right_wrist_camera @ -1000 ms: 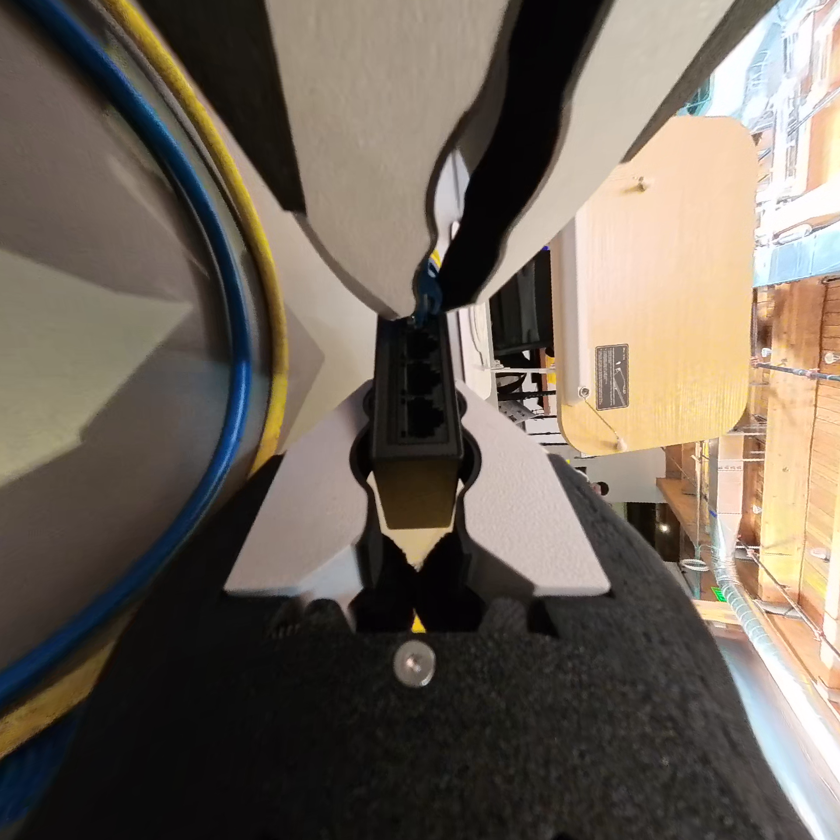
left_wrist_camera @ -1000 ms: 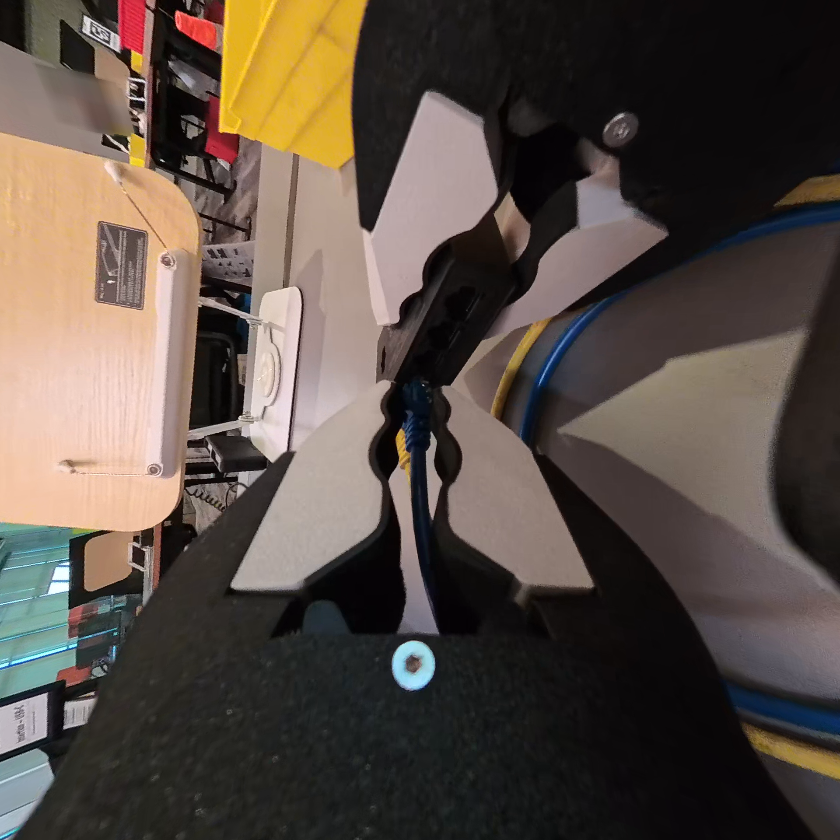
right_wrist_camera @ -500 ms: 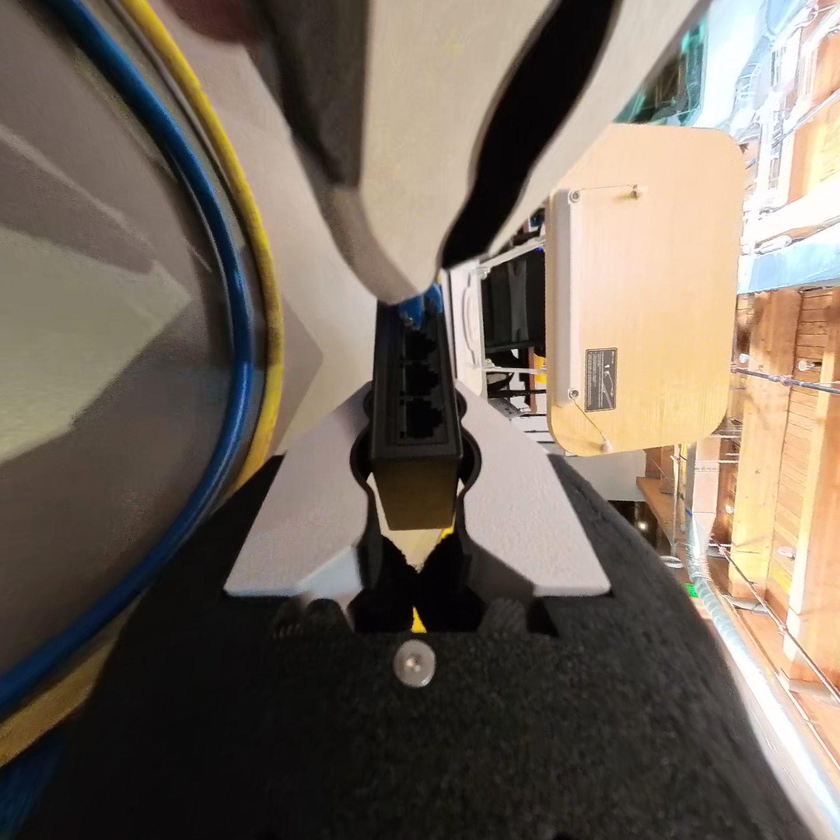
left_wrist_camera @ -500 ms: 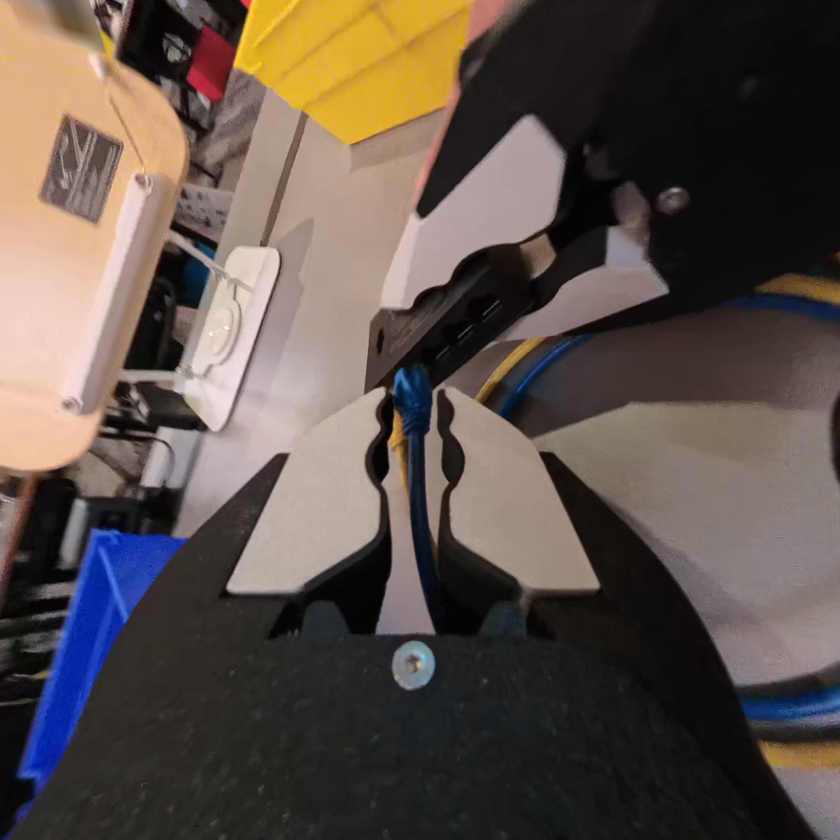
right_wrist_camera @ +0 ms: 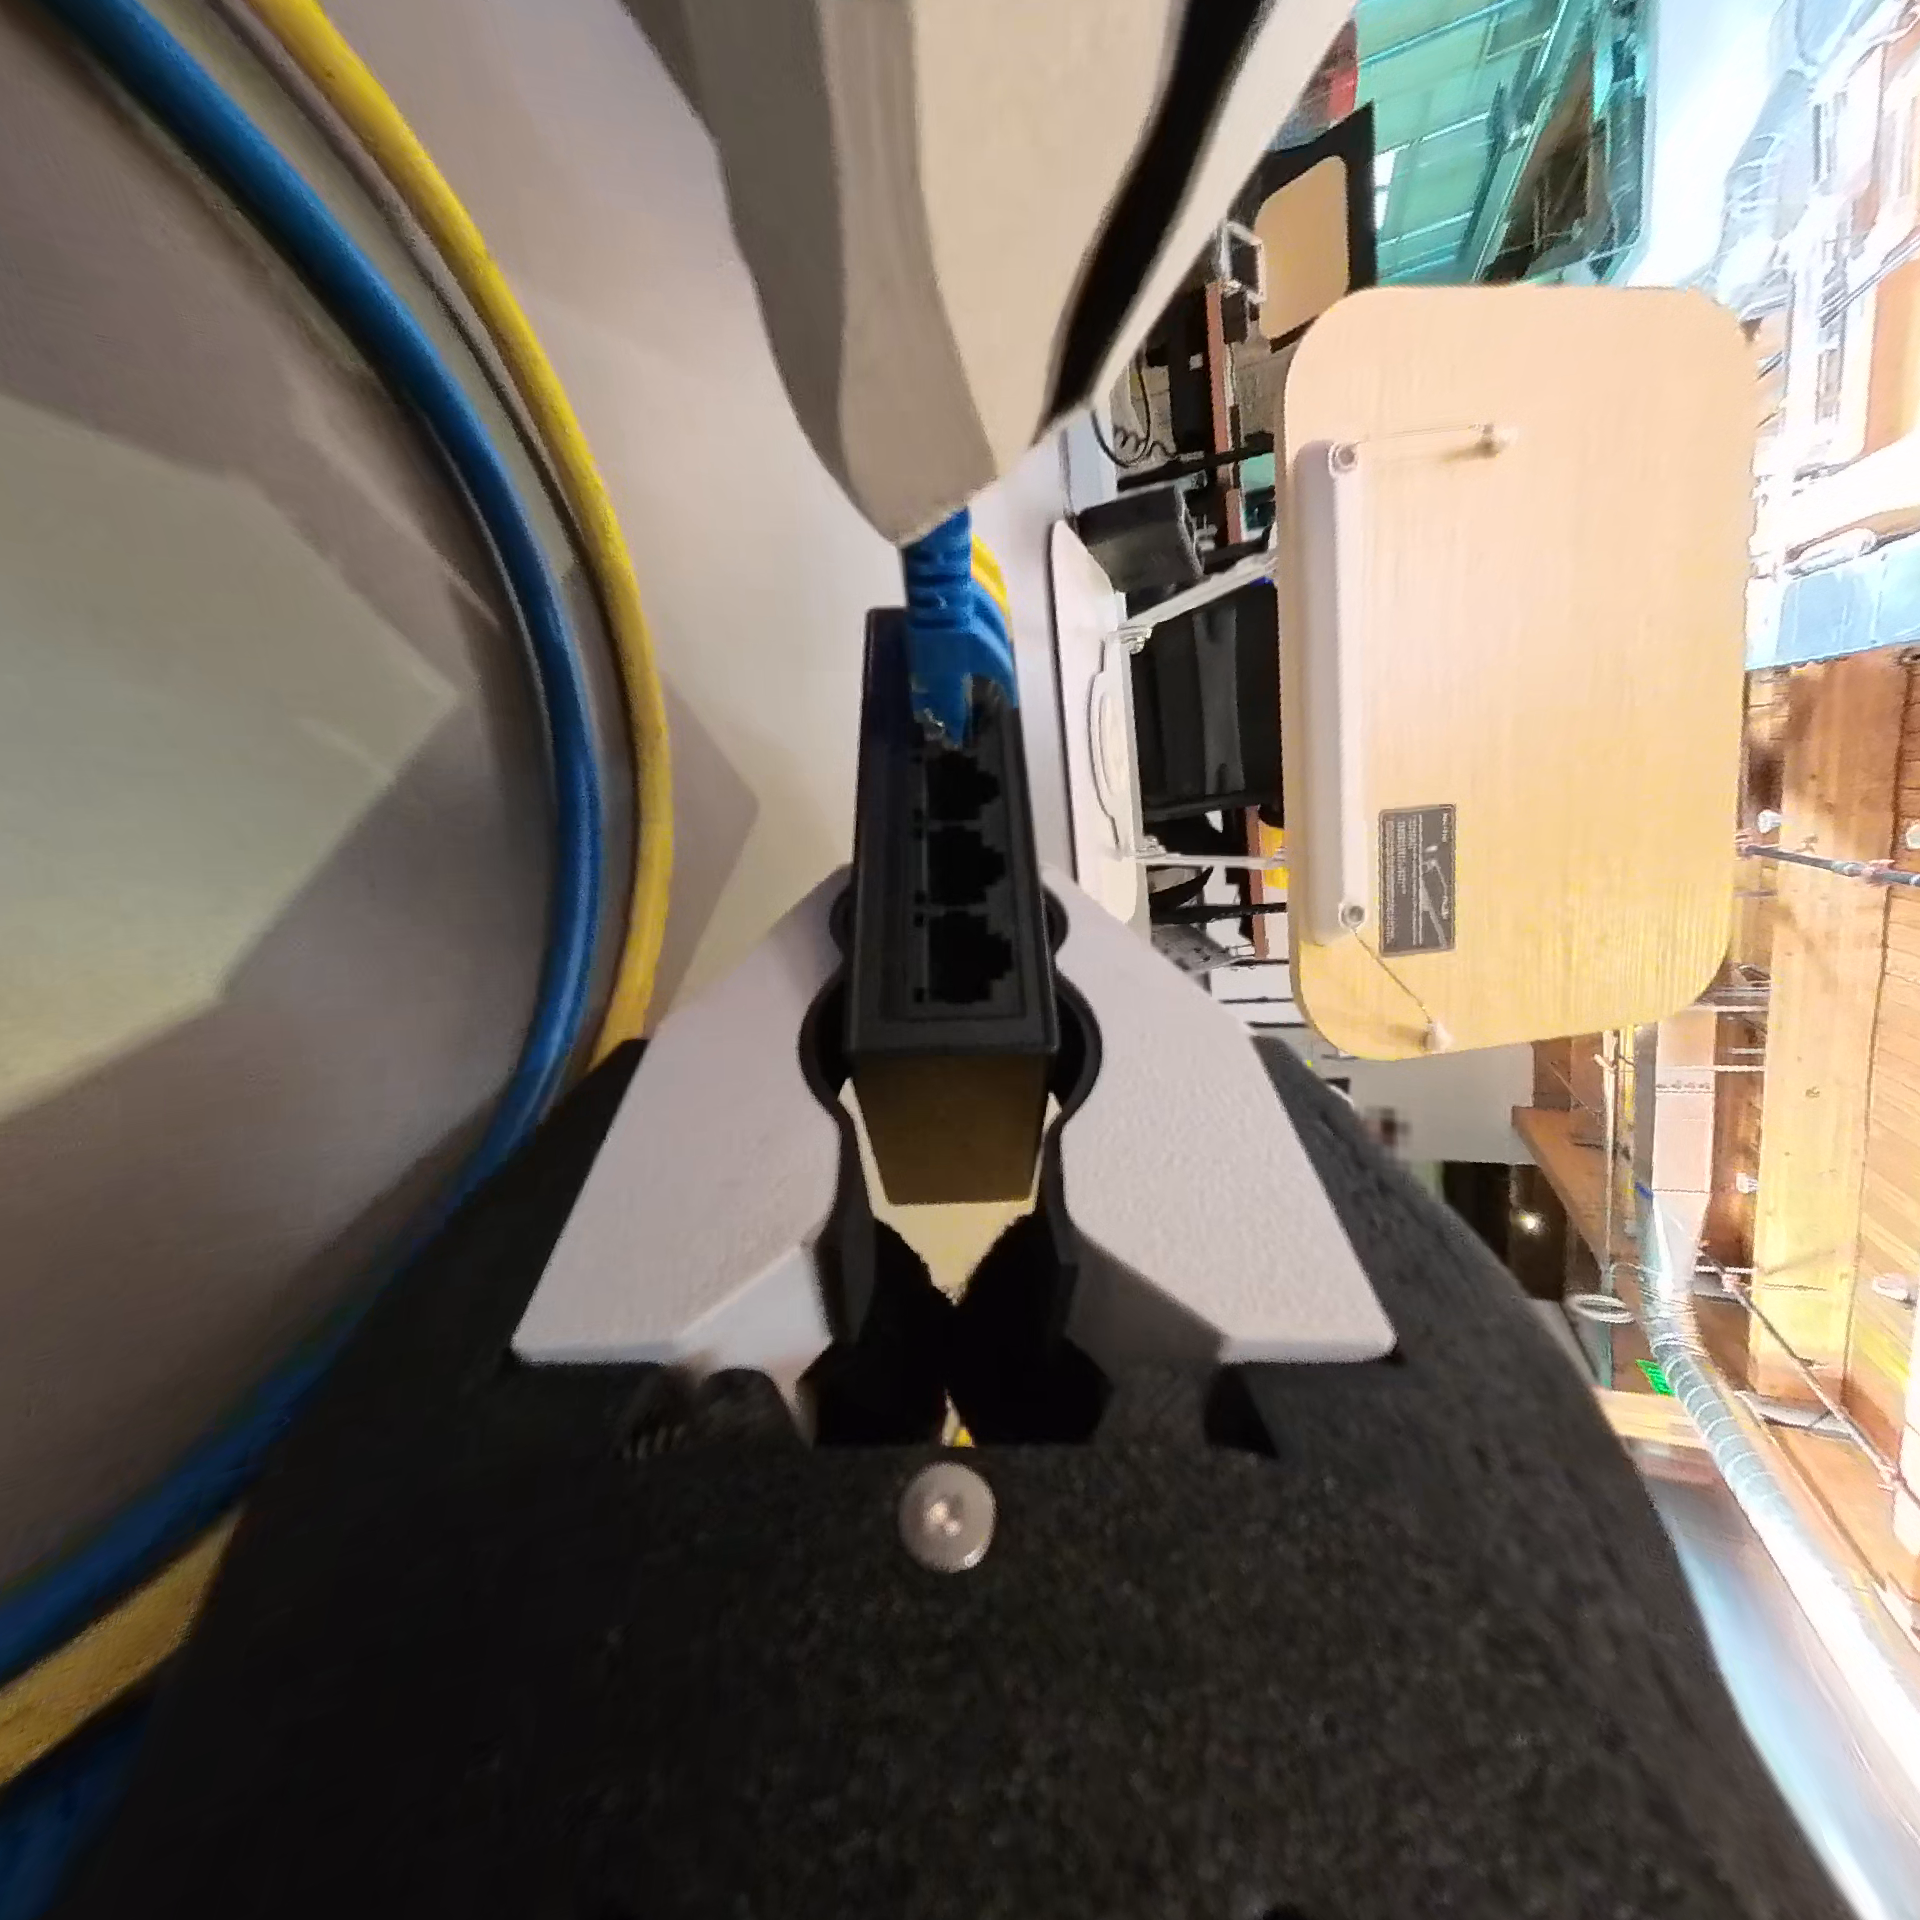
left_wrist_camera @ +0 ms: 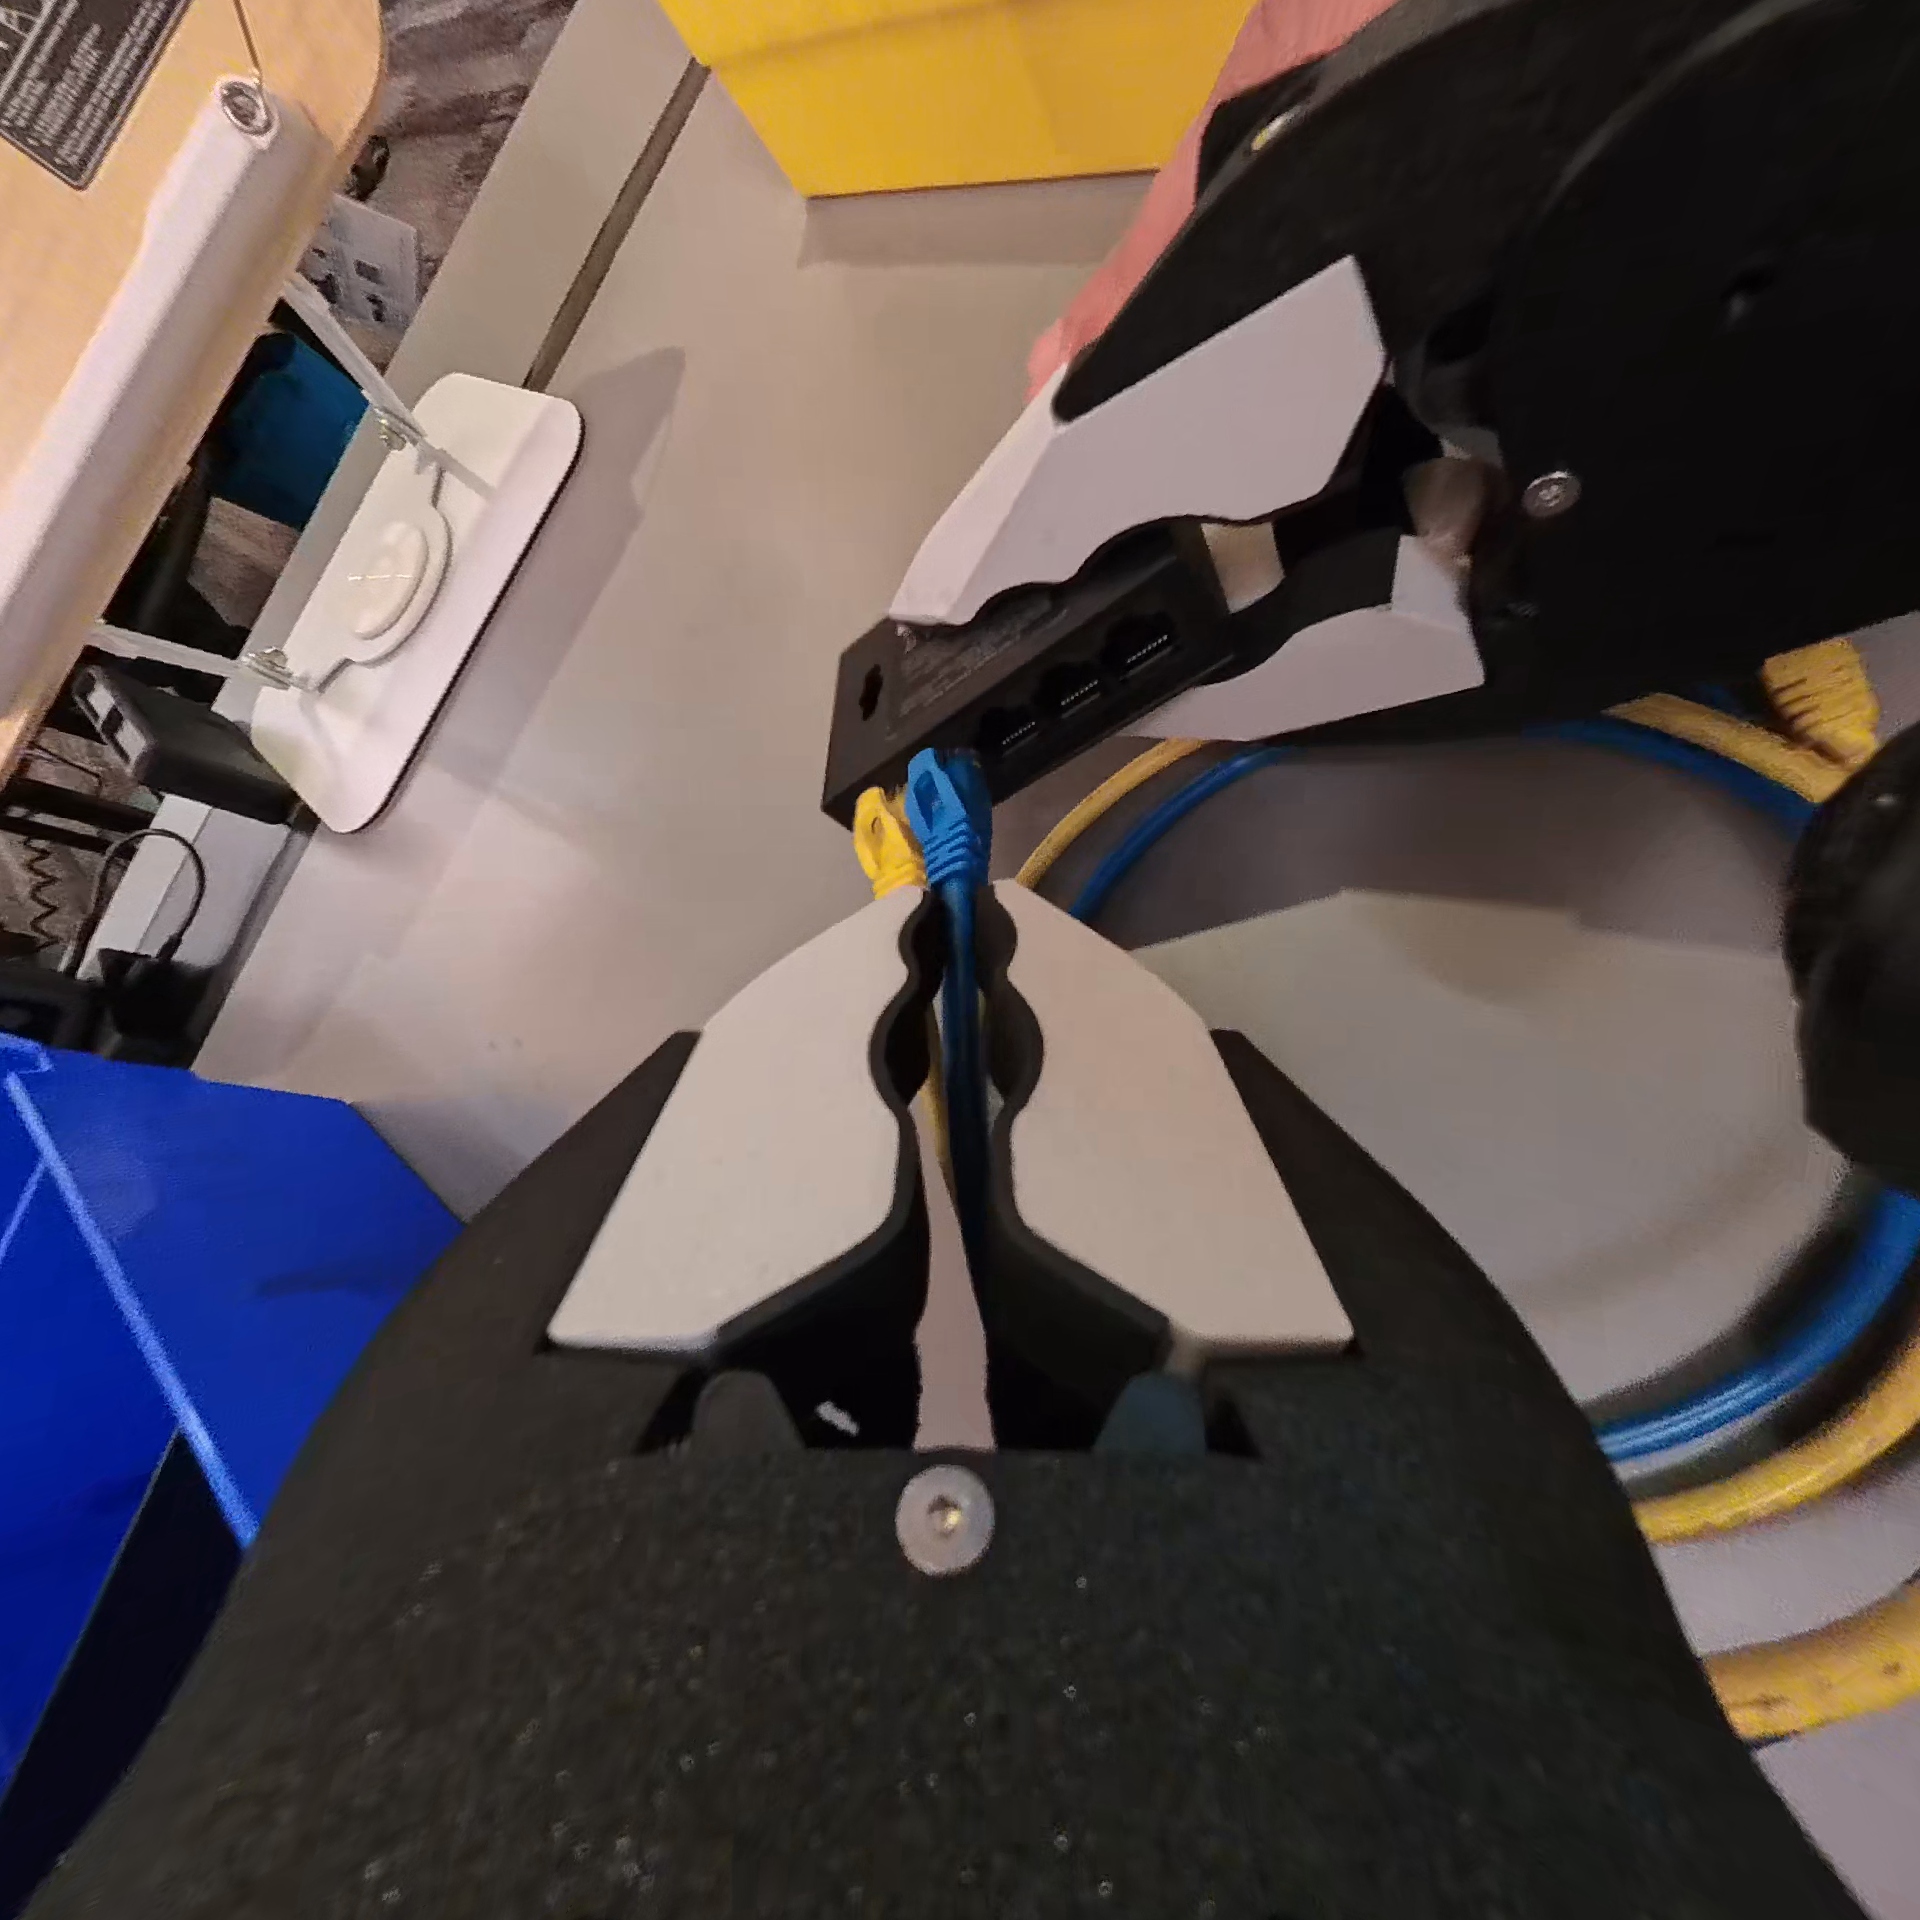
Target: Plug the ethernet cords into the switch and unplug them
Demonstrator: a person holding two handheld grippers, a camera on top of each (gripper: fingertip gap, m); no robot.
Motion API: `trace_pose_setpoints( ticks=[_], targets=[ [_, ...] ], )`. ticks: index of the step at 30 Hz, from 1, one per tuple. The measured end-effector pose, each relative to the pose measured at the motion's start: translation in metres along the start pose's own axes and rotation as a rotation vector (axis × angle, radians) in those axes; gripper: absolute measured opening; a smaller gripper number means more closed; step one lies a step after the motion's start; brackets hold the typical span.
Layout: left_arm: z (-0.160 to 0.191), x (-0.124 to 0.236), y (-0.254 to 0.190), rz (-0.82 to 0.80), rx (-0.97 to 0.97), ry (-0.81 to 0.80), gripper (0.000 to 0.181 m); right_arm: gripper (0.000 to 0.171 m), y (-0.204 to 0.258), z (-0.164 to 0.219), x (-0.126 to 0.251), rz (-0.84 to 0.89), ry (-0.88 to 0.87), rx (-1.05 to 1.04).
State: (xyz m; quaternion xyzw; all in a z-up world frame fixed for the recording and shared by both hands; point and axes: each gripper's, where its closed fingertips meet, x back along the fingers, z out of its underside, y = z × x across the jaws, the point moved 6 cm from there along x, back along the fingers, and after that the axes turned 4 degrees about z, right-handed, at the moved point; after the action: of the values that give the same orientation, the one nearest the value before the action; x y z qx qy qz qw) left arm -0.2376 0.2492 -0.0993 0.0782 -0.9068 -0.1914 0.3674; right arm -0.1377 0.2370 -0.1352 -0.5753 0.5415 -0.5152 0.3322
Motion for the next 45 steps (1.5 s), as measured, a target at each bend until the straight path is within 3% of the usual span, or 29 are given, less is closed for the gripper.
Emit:
trace_pose_setpoints(
  ticks=[13, 17, 20, 24, 33, 45],
  targets=[
    [0.009, 0.013, -0.002, 0.035, 0.031, -0.028, 0.005, 0.028, 0.008, -0.013, -0.004, -0.066, -0.016, -0.083],
    [0.008, 0.012, 0.002, 0.053, 0.074, -0.036, 0.005, 0.027, 0.005, -0.014, -0.001, 0.001, -0.033, -0.038],
    [0.006, 0.009, 0.004, 0.066, 0.113, -0.019, 0.006, 0.029, 0.002, -0.024, 0.011, 0.088, -0.143, -0.005],
    [0.004, 0.004, 0.002, 0.068, 0.113, 0.007, 0.006, 0.025, 0.007, -0.039, 0.021, 0.019, -0.223, -0.047],
    [0.004, 0.005, 0.001, 0.078, 0.151, 0.026, 0.005, 0.015, 0.007, -0.040, 0.020, 0.034, -0.197, -0.034],
    [0.001, 0.007, -0.002, 0.100, 0.153, 0.016, 0.005, 0.014, 0.007, -0.037, 0.019, 0.010, -0.210, -0.093]
  ],
)
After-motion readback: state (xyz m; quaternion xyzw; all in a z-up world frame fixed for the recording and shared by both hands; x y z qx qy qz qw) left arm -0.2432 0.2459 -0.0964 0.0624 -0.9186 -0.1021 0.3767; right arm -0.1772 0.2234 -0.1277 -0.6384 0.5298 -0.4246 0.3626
